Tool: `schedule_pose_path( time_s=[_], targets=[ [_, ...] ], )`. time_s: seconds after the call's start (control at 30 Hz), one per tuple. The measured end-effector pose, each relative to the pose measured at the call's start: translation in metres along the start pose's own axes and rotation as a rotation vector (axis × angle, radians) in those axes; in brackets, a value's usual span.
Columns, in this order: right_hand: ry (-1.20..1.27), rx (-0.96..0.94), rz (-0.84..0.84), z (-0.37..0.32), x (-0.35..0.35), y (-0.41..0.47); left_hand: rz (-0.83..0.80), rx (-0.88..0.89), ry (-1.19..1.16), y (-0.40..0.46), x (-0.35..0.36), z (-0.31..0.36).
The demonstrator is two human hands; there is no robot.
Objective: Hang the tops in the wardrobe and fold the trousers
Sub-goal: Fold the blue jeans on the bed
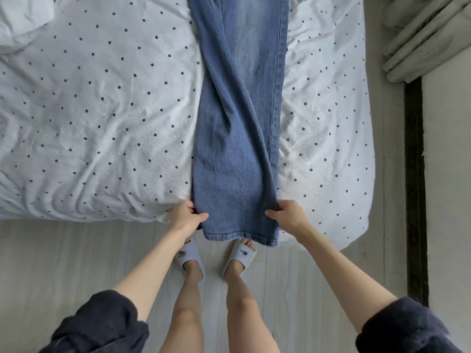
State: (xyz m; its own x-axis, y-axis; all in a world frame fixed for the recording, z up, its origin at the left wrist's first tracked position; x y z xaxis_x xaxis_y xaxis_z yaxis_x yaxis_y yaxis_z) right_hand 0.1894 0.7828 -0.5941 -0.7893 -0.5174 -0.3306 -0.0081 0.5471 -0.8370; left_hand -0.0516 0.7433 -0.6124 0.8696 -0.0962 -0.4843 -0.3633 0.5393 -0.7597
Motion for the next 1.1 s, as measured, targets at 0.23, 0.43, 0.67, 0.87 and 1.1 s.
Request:
schedule_pose_path(
  time_s=[0.23, 0.43, 0.67, 0.87, 1.1],
  targets=[
    [0.161, -0.06, 0.039, 0.033, 0.007, -0.007, -0.019, 0.076, 0.054, 0.0, -0.008, -0.025],
    [-0.114, -0.029, 0.122, 0.034, 0.013, -0.011, 0.021, 0.028, 0.153, 0.005, -0.014, -0.035],
    [-0.223, -0.085, 0.192, -0.016, -0.02, -0.017, 0.155, 0.293, 0.176, 0.008, -0.045, 0.043],
    [-0.137, -0.224, 0.313, -0.108, -0.056, -0.004, 0.178, 0.407, 0.085, 0.028, -0.073, 0.135],
    [-0.15, -0.348, 0.343, -0.22, -0.071, 0.042, 0.148, 0.485, -0.084, 0.089, -0.112, 0.231]
  ],
)
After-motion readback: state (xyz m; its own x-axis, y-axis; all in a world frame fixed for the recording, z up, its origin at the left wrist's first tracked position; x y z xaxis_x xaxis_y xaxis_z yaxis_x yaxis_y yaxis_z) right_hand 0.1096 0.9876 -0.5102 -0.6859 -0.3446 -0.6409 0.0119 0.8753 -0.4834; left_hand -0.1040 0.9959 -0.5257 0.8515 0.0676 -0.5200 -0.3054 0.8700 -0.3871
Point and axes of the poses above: each hand's wrist, its own y-axis towards the middle knuckle, its own x-axis out of the palm, z = x × y, the point moved 3 cm from there along y, towards the middle knuckle, and after that the axes turned 2 degrees about y, right-handed, at the moved point
